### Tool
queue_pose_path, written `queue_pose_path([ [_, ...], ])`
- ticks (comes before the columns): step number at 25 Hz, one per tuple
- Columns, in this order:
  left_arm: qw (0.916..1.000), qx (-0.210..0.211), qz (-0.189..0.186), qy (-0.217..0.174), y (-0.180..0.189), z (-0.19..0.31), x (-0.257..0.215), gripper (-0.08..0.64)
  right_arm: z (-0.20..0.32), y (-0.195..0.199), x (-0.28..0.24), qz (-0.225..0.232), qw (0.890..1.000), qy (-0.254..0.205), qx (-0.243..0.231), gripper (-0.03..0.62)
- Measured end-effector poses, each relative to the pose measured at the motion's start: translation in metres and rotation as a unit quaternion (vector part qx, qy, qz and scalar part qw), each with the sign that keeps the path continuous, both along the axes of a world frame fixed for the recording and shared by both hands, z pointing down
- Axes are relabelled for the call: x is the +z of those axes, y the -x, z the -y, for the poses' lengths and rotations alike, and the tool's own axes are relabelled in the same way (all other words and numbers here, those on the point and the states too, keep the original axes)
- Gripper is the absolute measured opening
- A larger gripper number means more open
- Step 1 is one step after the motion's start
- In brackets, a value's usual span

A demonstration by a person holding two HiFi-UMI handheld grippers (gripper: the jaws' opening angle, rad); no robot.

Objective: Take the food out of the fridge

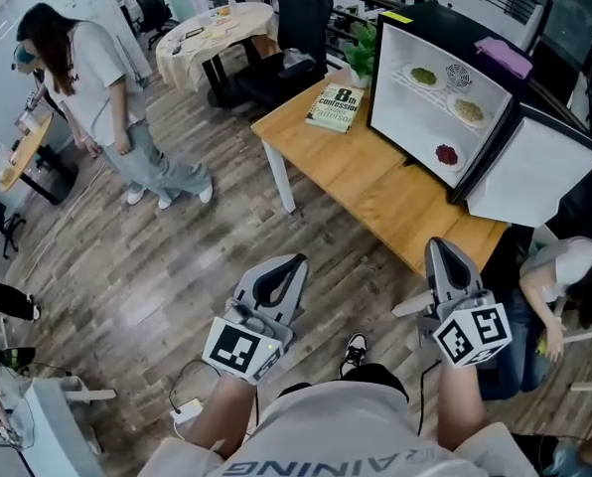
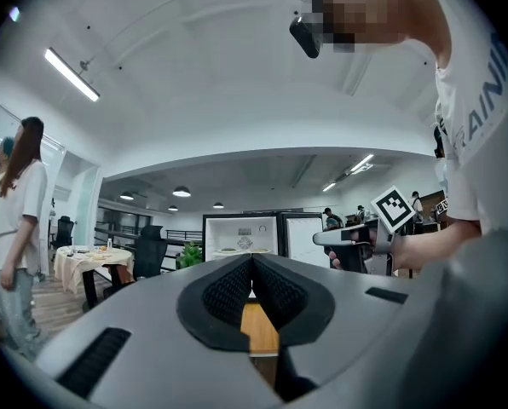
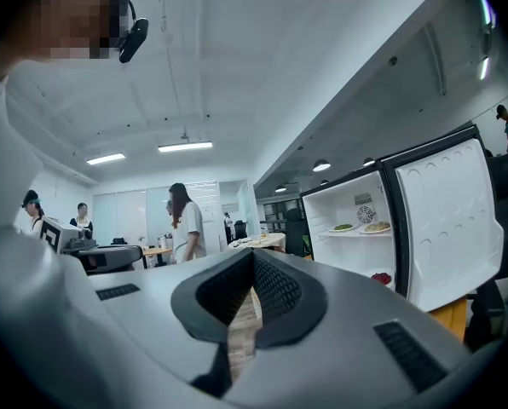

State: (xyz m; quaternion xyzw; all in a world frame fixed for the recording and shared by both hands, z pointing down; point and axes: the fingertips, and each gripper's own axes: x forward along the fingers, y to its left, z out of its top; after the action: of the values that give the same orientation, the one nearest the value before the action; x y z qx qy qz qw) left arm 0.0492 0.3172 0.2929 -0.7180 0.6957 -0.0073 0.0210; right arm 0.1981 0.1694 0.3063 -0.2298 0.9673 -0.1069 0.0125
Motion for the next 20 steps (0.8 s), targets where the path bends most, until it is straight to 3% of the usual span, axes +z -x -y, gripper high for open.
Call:
queue_pose_path([
  [10,0.9999,-0.002,0.005,0.012,0.003,0.125,0.005,0.009,0.129,-0.006,0.010,0.010,1.000,0.016,0.011,0.020],
  [20,0.9994,0.026,0.004,0.020,0.007,0.199,0.014,0.009,0.195,-0.017,0.028,0.015,0.998,0.038,0.047,0.020],
])
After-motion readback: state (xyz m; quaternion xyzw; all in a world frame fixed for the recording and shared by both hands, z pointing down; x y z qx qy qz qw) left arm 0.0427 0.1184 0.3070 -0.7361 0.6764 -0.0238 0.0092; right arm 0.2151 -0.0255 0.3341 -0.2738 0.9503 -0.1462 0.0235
